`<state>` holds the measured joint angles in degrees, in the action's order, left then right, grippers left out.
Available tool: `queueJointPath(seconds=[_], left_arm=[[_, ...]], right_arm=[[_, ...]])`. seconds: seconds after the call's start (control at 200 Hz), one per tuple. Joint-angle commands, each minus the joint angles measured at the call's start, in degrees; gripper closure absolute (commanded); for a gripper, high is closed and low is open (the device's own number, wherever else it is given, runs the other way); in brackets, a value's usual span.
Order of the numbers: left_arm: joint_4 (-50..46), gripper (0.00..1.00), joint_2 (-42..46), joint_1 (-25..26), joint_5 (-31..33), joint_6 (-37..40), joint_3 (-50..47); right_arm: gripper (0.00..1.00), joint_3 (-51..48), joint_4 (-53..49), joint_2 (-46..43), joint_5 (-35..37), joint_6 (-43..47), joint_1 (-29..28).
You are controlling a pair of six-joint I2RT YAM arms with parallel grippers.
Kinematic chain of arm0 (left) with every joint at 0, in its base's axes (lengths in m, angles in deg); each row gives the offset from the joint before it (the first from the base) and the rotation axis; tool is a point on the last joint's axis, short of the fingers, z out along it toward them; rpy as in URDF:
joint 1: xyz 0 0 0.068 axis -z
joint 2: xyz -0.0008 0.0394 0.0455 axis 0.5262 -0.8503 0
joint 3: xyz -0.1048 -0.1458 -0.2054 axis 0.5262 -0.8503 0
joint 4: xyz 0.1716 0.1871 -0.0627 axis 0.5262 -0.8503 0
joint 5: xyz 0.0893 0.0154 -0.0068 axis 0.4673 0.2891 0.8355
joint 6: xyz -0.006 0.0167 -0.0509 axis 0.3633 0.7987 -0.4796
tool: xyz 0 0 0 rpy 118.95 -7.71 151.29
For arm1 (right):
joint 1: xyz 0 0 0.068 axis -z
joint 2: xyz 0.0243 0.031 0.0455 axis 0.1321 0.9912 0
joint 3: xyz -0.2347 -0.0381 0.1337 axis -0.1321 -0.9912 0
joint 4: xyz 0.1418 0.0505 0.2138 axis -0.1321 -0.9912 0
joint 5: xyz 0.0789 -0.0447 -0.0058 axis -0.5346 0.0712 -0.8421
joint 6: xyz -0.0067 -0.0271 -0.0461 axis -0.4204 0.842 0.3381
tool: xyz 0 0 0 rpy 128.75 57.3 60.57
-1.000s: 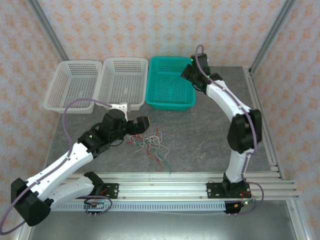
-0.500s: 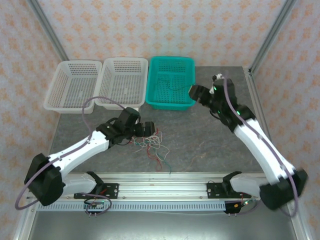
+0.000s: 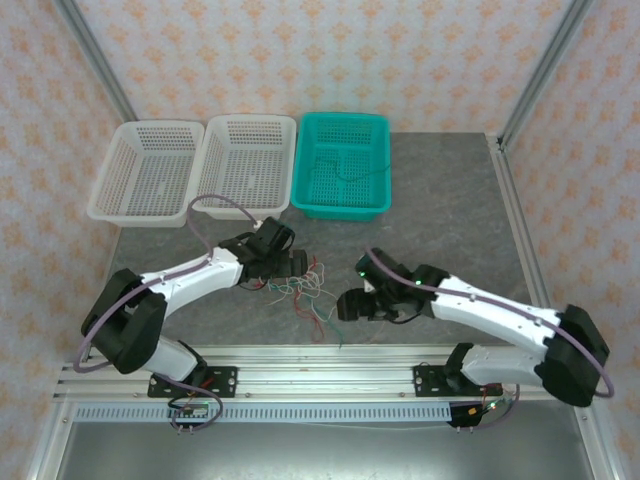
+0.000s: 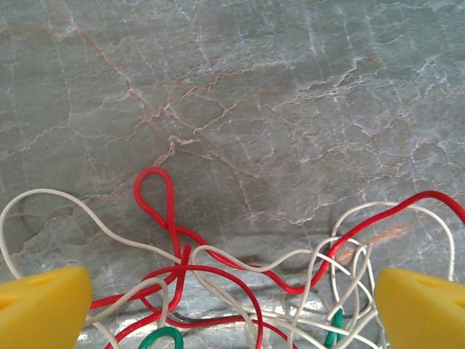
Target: Untangle the cables
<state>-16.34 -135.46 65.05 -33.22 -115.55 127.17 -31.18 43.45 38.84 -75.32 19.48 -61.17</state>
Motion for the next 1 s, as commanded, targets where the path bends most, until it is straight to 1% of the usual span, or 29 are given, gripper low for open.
queueJointPath(seconds=[0.0,0.085,0.2,0.245,0.305,0.37,0.415,0.46,0.525,0.565,0.696,0.736,0.796,0.866,0.996], left_arm=[[1.2,0.0,-1.0,-0.7,1.2,-2.5,-0.7],[2.3,0.02,-1.2,-1.4,1.0,-3.8,-1.9],[4.2,0.07,-1.5,-2.8,-0.8,-5.2,-3.5],[5.3,0.09,-1.6,-3.1,-1.4,-5.6,-4.3],[5.8,0.12,-2.0,-3.5,-1.5,-5.9,-4.9],[5.7,0.14,-2.7,-3.6,-1.3,-6.2,-5.3],[5.9,0.23,-3.2,-3.8,-0.8,-6.6,-5.8],[5.9,0.34,-3.7,-4.0,0.1,-7.1,-6.2],[6.1,0.49,-4.5,-4.4,0.9,-7.7,-6.8],[6.4,0.57,-5.0,-4.8,1.2,-7.9,-7.1],[7.0,0.78,-5.3,-5.9,1.7,-8.2,-8.3],[6.9,0.85,-4.8,-6.1,2.1,-8.2,-8.6],[6.6,0.99,-3.9,-6.4,3.3,-8.3,-9.1],[6.1,1.0,-3.1,-6.9,4.0,-8.1,-9.2],[4.9,1.0,-2.3,-7.5,5.2,-7.4,-9.1]], right_arm=[[0.28,-0.7,8.8,6.3,-2.1,-2.5,-3.1],[0.29,-0.2,12.3,11.8,-3.3,-2.4,-4.5],[0.36,1.2,14.1,17.3,-4.9,-2.1,-6.8],[0.45,1.4,13.5,18.5,-4.1,-1.9,-7.1],[0.62,1.3,12.1,18.8,-1.3,-2.1,-7.1],[0.77,1.0,11.0,17.8,2.3,-2.4,-7.1],[0.86,0.8,9.9,16.6,4.8,-2.6,-7.0],[0.93,0.6,9.2,15.2,6.6,-2.8,-6.7],[1.0,0.1,8.7,12.5,8.1,-2.6,-5.7],[1.0,-0.3,8.4,10.5,9.0,-2.5,-5.0],[1.0,-2.3,7.8,2.2,10.6,-2.5,-1.2],[1.0,-3.2,7.8,-0.8,11.3,-2.5,0.0],[1.0,-4.8,7.2,-5.4,13.3,-3.6,2.1],[1.0,-6.2,5.8,-9.7,15.1,-5.1,5.9],[1.0,-7.0,0.8,-15.8,17.8,-6.8,15.4]])
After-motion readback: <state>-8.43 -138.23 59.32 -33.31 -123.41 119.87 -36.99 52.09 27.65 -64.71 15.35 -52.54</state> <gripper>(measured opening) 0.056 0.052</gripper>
